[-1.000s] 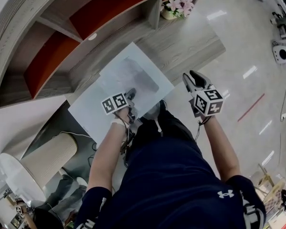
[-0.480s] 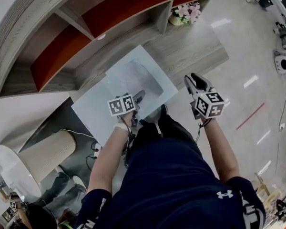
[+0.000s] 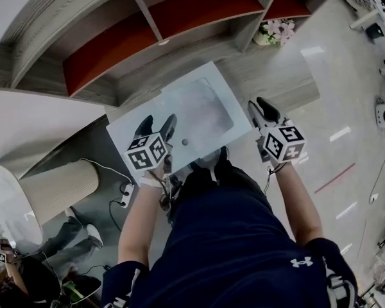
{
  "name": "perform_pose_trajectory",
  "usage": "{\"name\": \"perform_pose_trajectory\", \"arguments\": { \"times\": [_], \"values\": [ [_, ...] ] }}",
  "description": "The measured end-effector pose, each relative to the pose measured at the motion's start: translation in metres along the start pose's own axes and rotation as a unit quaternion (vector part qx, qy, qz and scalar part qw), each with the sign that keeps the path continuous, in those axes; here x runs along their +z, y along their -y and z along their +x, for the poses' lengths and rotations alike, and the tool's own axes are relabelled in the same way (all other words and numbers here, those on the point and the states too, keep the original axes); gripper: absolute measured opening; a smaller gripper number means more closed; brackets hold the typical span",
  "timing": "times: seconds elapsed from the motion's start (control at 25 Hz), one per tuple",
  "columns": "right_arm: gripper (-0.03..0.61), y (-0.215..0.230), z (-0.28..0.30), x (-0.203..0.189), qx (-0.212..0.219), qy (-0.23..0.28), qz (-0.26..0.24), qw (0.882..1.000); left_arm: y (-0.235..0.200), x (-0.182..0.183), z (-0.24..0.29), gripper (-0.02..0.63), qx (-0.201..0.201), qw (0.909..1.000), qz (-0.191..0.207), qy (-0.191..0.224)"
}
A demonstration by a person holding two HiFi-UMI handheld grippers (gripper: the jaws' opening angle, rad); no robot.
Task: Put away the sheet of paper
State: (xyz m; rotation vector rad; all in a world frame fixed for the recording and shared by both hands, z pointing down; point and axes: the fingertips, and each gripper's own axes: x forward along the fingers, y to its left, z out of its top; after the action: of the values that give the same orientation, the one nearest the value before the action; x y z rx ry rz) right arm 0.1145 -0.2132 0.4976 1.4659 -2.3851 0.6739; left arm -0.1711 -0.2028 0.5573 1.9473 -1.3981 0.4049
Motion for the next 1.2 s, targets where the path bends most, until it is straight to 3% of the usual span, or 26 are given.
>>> {"name": "perform_pose_trajectory", "arguments": {
  "times": [0.08,0.2,0.36,0.56,0.72,1.0,1.2],
  "values": [
    [0.126,-0.015,0.004,0.012,0.017,0.010,-0.007,1.000,-0.005,0.026,-0.027,0.351,0.007,0.9987,0.016,0.048],
    [0.122,-0.041,0.009,0.033,0.052,0.028,-0.018,0.998,-0.005,0.068,-0.074,0.204,0.003,0.9904,0.027,0.136],
    [0.117,-0.078,0.008,0.060,0.100,0.056,-0.019,0.993,0.020,0.119,-0.138,0.103,-0.036,0.9709,0.048,0.232],
    [0.110,-0.121,-0.008,0.099,0.141,0.096,-0.035,0.985,0.065,0.165,-0.208,0.054,-0.077,0.9428,0.092,0.311],
    [0.100,-0.152,-0.031,0.137,0.162,0.146,-0.067,0.974,0.100,0.188,-0.247,0.048,-0.099,0.9202,0.132,0.355],
    [0.057,-0.187,-0.078,0.186,0.168,0.236,-0.123,0.949,0.142,0.207,-0.285,0.044,-0.125,0.8904,0.177,0.401],
    [0.025,-0.194,-0.086,0.185,0.151,0.258,-0.164,0.940,0.138,0.198,-0.267,0.018,-0.058,0.8838,0.249,0.392]
  ]
}}
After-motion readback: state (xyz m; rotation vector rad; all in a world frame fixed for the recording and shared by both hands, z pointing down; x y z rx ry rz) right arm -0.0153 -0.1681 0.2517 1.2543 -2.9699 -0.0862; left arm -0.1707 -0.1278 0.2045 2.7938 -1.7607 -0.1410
